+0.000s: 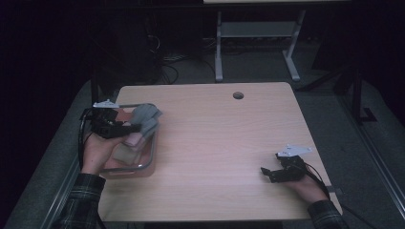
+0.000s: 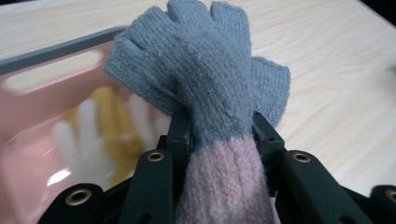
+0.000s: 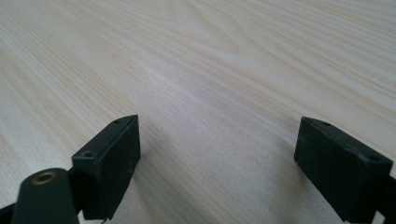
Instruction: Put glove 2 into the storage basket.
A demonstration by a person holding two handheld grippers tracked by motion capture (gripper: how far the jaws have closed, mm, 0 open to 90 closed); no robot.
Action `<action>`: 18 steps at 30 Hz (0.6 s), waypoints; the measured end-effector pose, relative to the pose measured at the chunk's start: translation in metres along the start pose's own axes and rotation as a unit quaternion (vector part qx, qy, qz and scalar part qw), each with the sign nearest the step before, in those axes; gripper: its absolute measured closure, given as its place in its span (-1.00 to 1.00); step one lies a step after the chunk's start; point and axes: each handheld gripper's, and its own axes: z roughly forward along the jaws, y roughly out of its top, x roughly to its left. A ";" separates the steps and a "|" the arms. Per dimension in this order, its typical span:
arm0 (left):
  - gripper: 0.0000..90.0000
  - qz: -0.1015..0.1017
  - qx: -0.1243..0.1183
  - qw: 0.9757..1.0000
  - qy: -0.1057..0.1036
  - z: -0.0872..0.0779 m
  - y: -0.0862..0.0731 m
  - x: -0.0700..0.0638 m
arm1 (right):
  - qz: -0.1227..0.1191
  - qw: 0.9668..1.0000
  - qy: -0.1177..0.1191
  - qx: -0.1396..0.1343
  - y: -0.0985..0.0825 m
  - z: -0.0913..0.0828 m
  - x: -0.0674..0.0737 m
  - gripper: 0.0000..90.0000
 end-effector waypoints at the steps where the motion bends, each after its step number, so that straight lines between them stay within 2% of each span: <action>1: 0.47 -0.006 0.001 1.000 0.004 0.000 -0.002 0.002 | 0.000 1.000 0.000 0.000 0.000 0.000 0.000 -0.69; 3: 0.47 -0.018 0.004 1.000 0.016 0.001 -0.007 0.008 | 0.000 1.000 0.000 0.000 0.000 0.000 0.000 -0.69; 8: 0.46 -0.033 0.019 0.999 0.038 0.010 -0.016 0.016 | 0.000 1.000 0.000 0.000 0.000 0.000 0.000 -0.69; 14: 0.45 -0.029 0.042 0.997 0.063 0.023 -0.020 0.017 | 0.000 1.000 0.000 0.000 0.000 0.000 0.000 -0.69; 18: 0.44 -0.028 0.060 0.995 0.068 0.034 -0.024 0.017 | 0.000 1.000 0.000 0.000 0.000 0.000 0.000 -0.69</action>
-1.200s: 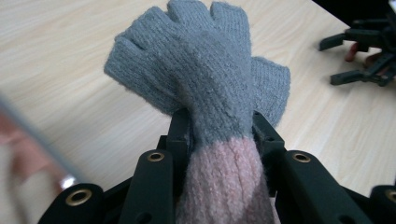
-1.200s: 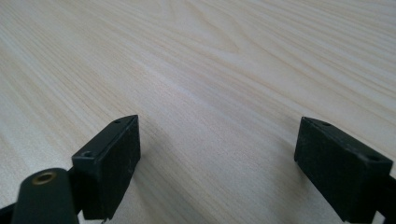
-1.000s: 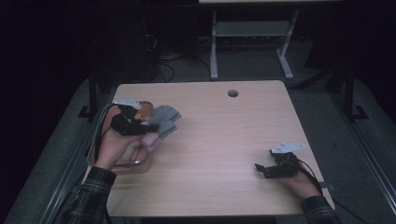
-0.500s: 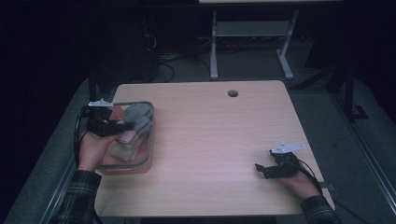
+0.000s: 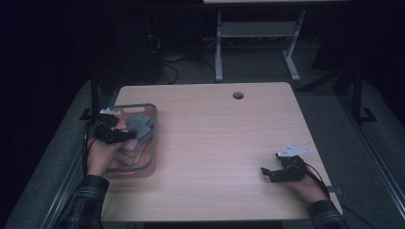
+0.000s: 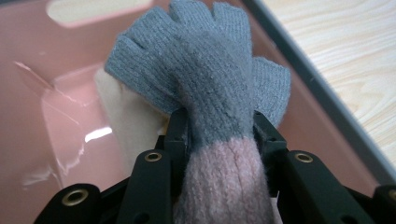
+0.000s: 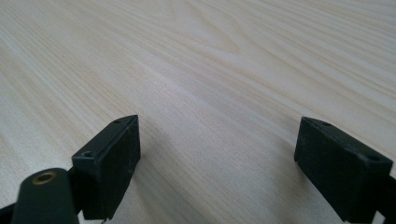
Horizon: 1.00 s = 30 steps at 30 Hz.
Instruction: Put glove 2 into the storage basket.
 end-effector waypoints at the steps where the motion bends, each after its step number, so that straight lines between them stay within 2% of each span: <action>1: 0.43 0.001 0.004 1.000 0.004 0.002 -0.001 0.000 | 0.000 1.000 0.000 0.000 0.000 0.000 0.000 -0.69; 10: 0.36 0.005 0.017 1.000 0.012 0.017 -0.005 -0.002 | -0.001 1.000 0.000 0.000 0.000 0.000 0.000 -0.69; 13: 0.24 0.003 0.017 1.000 0.013 0.018 -0.005 -0.002 | -0.001 1.000 0.000 0.000 0.000 0.000 0.000 -0.69; 17: -0.12 0.010 0.011 1.000 0.026 0.014 -0.003 -0.002 | 0.000 1.000 0.000 0.000 0.000 0.000 0.000 -0.69; 19: -0.23 0.009 0.009 0.999 0.032 0.012 -0.001 -0.001 | 0.000 1.000 0.000 0.000 0.000 0.000 0.000 -0.69; 22: -0.33 0.003 0.005 1.000 0.029 0.008 0.001 0.002 | 0.000 1.000 0.000 0.000 0.000 0.000 0.000 -0.69; 26: -0.46 0.005 -0.008 1.000 0.028 -0.001 0.004 0.003 | 0.000 1.000 0.000 0.000 0.000 0.000 0.000 -0.69; 30: -0.48 0.007 -0.020 1.000 0.020 -0.010 0.008 0.002 | 0.000 1.000 0.000 0.000 0.000 0.000 0.000 -0.69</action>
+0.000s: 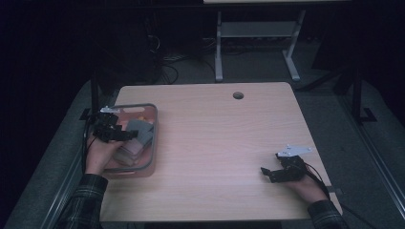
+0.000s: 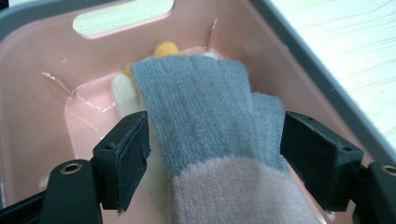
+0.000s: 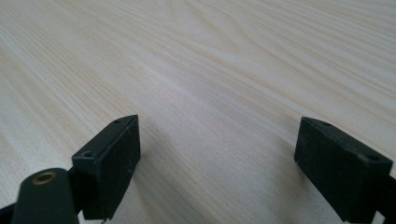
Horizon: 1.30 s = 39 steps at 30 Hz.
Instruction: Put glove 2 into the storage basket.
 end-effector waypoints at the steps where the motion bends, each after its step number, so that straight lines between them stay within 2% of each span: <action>1: -0.48 0.001 -0.002 1.000 0.000 -0.001 0.001 0.000 | 0.000 1.000 0.000 0.000 0.000 0.000 0.000 -0.69; 5: -0.51 0.004 -0.017 1.000 -0.011 -0.010 0.008 -0.001 | 0.000 1.000 0.000 0.000 0.000 0.000 0.000 -0.69; 9: -0.51 0.003 -0.032 0.999 -0.035 -0.014 0.015 -0.005 | 0.000 1.000 0.000 0.000 0.000 0.000 0.000 -0.69; 14: -0.51 0.015 -0.042 0.997 -0.066 -0.015 0.021 -0.016 | 0.000 1.000 0.000 0.000 0.000 0.000 0.000 -0.69; 18: -0.51 0.033 -0.046 0.995 -0.087 -0.014 0.024 -0.029 | 0.000 1.000 0.000 0.000 0.000 0.000 0.000 -0.69; 25: -0.51 0.059 -0.060 0.989 -0.122 -0.013 0.026 -0.058 | 0.000 1.000 0.000 0.000 0.000 0.000 0.000 -0.69; 32: -0.51 0.081 -0.058 0.984 -0.149 -0.007 0.026 -0.083 | 0.001 1.000 0.000 0.000 0.000 0.000 0.000 -0.69; 39: -0.51 0.096 -0.057 0.980 -0.164 0.002 0.022 -0.102 | 0.002 1.000 0.001 0.001 0.000 0.000 0.000 -0.69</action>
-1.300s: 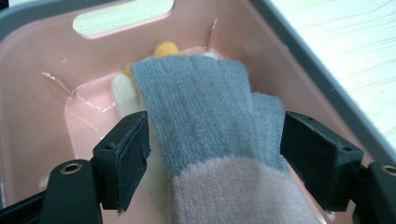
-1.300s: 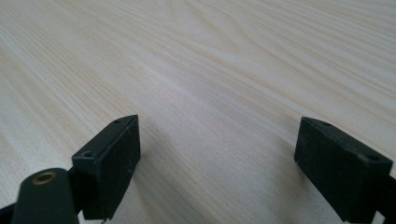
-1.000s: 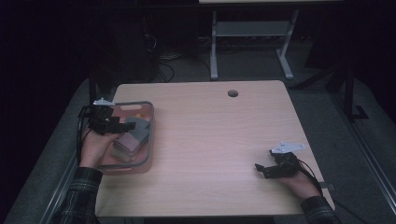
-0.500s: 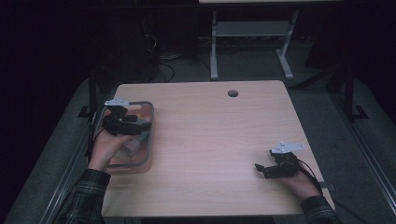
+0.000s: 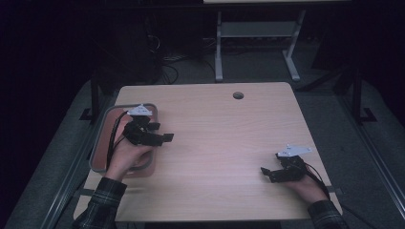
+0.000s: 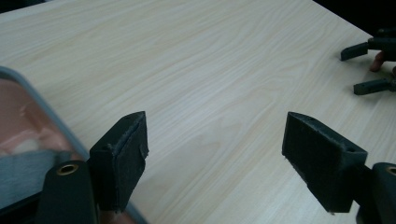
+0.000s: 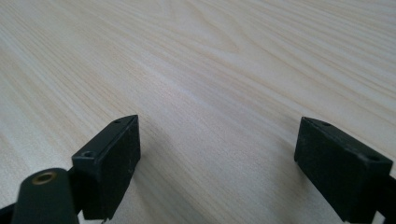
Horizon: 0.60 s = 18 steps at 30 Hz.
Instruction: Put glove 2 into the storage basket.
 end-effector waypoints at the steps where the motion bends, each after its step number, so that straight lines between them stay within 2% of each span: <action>1: -0.51 0.002 0.001 1.000 -0.004 0.002 0.000 -0.002 | -0.001 1.000 0.000 -0.001 0.000 0.000 0.000 -0.69; 10: -0.51 0.016 -0.002 1.000 -0.019 0.016 -0.005 -0.021 | -0.001 1.000 0.000 -0.001 0.000 0.000 0.000 -0.69; 18: -0.51 0.038 0.006 0.999 -0.034 0.030 -0.013 -0.039 | -0.003 1.000 0.000 -0.002 0.000 0.000 0.000 -0.69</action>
